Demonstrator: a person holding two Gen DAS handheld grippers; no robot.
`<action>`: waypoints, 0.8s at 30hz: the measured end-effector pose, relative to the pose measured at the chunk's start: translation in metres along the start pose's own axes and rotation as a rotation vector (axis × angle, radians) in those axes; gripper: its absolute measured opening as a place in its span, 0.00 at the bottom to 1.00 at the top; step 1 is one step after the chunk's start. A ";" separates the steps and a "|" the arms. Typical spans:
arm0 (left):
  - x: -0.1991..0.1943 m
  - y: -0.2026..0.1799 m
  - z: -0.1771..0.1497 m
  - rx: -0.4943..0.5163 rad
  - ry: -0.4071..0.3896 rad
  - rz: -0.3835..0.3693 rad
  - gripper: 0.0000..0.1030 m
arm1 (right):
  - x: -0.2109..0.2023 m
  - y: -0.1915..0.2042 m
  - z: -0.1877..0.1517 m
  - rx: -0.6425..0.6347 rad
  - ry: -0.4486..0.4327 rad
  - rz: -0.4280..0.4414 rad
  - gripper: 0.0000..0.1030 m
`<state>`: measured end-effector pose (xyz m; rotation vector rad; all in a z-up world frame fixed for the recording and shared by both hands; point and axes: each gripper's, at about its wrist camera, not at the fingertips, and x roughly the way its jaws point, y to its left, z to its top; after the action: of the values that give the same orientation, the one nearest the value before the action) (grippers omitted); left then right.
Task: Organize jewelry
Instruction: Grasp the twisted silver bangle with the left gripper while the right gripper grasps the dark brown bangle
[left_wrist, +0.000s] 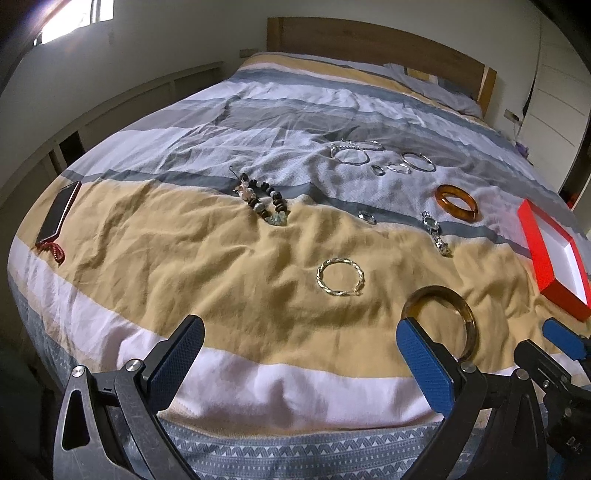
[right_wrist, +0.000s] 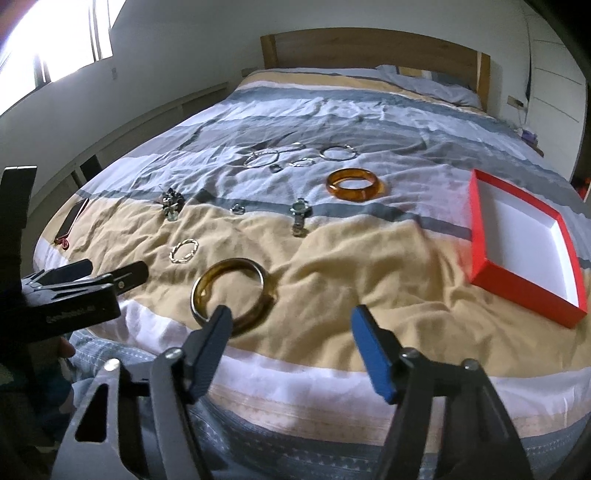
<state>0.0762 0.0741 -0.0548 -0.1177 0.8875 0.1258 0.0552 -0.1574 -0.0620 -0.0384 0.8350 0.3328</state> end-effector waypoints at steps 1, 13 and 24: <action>0.001 0.000 0.001 0.001 0.000 0.000 0.96 | 0.002 0.002 0.002 -0.003 0.001 0.004 0.60; 0.024 0.007 0.023 0.011 0.031 -0.082 0.78 | 0.030 0.011 0.019 -0.015 0.054 0.082 0.38; 0.063 -0.005 0.030 0.032 0.104 -0.122 0.70 | 0.065 0.008 0.016 -0.011 0.140 0.105 0.37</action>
<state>0.1389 0.0773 -0.0847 -0.1487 0.9835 -0.0083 0.1048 -0.1291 -0.0985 -0.0286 0.9760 0.4377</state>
